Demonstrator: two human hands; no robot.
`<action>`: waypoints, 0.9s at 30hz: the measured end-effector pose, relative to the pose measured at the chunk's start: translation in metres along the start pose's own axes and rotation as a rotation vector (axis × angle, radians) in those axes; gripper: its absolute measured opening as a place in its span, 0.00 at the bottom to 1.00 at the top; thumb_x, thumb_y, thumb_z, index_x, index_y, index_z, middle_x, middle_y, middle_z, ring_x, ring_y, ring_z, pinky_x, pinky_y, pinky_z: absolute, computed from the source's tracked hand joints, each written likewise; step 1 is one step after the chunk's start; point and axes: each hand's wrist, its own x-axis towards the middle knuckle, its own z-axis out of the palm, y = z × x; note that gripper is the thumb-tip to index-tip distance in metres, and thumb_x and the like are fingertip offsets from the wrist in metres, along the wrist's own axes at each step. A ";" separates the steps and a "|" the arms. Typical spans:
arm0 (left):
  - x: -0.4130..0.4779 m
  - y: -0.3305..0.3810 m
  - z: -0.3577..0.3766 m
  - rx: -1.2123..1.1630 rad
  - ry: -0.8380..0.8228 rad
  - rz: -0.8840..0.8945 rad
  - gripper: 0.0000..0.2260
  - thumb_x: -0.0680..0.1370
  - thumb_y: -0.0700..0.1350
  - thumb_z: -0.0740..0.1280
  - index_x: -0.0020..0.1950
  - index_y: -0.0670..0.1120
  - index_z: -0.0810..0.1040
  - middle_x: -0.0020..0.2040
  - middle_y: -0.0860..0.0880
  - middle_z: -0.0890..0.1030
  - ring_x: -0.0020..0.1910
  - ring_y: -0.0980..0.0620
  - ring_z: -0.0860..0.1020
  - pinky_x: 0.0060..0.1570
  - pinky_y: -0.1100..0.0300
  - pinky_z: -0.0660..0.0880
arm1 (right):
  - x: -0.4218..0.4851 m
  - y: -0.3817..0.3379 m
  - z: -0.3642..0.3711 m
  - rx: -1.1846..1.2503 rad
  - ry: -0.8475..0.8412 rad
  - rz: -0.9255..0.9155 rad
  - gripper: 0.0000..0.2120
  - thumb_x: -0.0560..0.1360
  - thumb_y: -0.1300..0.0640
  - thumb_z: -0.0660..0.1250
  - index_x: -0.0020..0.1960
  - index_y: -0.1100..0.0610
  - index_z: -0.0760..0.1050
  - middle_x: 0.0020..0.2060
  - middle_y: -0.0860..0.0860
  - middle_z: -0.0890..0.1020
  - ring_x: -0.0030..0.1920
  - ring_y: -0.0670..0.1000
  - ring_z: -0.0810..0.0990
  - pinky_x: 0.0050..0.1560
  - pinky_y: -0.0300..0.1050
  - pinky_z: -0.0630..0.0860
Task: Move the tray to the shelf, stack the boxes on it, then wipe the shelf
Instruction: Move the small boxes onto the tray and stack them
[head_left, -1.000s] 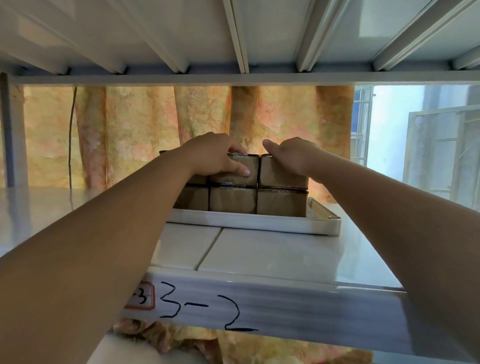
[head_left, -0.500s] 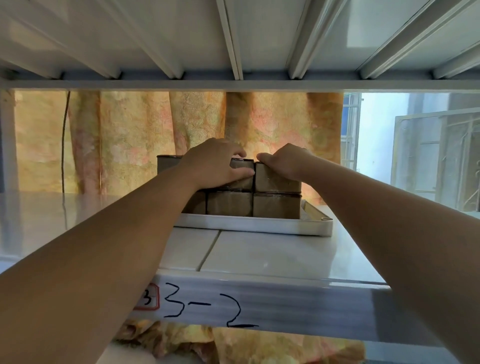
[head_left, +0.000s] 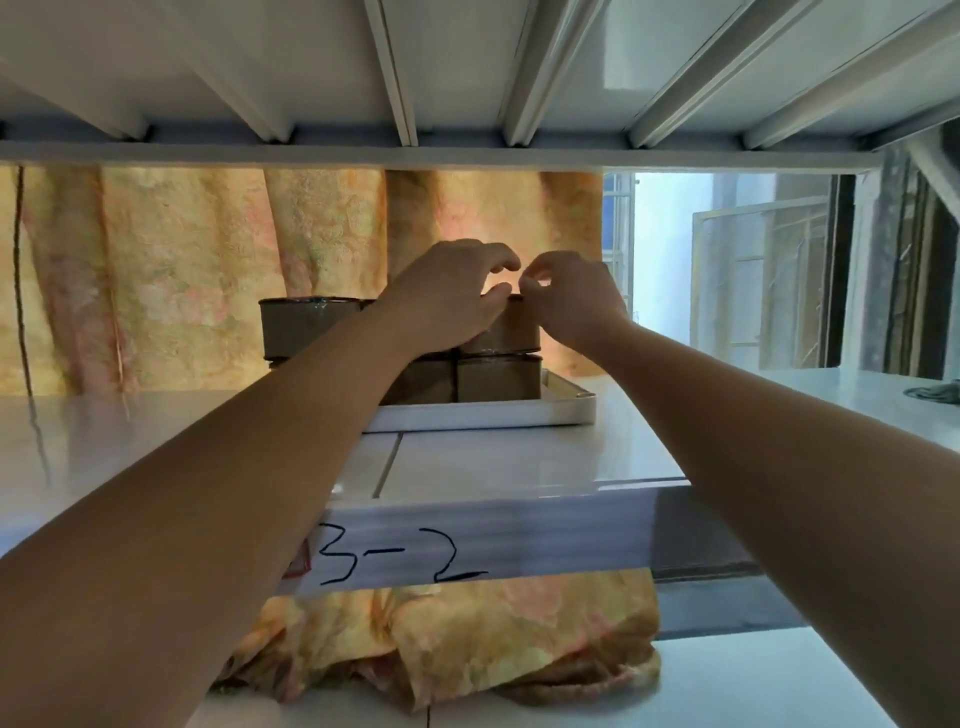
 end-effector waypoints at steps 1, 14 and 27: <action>0.001 0.008 0.002 0.008 -0.039 0.012 0.16 0.80 0.47 0.60 0.67 0.50 0.72 0.65 0.48 0.76 0.61 0.49 0.74 0.58 0.55 0.71 | -0.005 0.003 -0.005 -0.035 -0.041 0.000 0.15 0.77 0.51 0.61 0.59 0.53 0.78 0.58 0.51 0.81 0.54 0.53 0.80 0.53 0.45 0.75; 0.030 0.117 0.049 0.094 -0.154 -0.170 0.17 0.78 0.43 0.56 0.64 0.51 0.73 0.63 0.47 0.77 0.59 0.45 0.75 0.57 0.50 0.75 | -0.031 0.081 -0.078 -0.234 -0.234 0.031 0.16 0.75 0.54 0.63 0.62 0.53 0.76 0.58 0.52 0.80 0.57 0.56 0.79 0.55 0.49 0.76; 0.073 0.232 0.114 0.154 -0.188 -0.219 0.26 0.76 0.61 0.60 0.27 0.44 0.62 0.25 0.49 0.67 0.25 0.53 0.66 0.35 0.58 0.68 | -0.029 0.242 -0.166 -0.384 -0.419 0.112 0.16 0.73 0.54 0.61 0.55 0.62 0.76 0.47 0.54 0.81 0.47 0.55 0.80 0.49 0.48 0.79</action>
